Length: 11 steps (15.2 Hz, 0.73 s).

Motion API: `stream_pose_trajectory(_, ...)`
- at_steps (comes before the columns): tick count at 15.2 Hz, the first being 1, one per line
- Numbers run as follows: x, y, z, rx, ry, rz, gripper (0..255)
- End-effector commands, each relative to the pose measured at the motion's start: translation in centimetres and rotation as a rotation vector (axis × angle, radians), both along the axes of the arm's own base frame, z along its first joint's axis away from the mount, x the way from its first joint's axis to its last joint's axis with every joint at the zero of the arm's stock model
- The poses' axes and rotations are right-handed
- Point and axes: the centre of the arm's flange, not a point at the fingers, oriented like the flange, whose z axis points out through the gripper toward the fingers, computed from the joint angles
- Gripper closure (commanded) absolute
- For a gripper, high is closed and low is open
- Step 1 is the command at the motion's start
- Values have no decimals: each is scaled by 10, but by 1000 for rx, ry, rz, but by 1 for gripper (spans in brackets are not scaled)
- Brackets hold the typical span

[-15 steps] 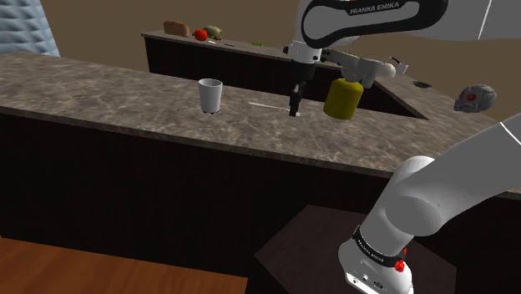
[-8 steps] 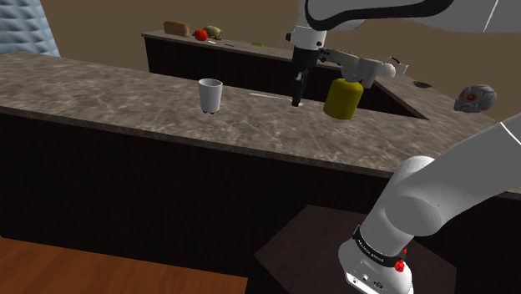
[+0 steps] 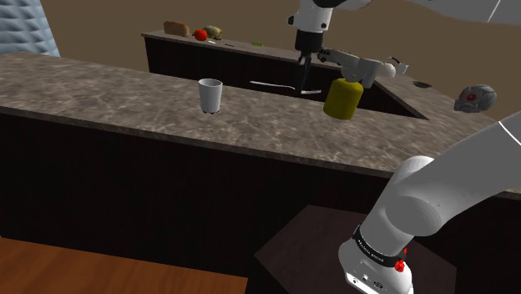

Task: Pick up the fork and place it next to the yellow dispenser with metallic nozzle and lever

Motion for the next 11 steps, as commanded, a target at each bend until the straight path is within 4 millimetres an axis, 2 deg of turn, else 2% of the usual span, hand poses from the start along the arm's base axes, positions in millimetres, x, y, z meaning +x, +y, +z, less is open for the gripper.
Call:
stream_pose_trajectory(1, 0, -1, 10, 0, 0, 0, 255)
stream_pose_trajectory(11, 0, -1, 63, 0, 0, 0, 255)
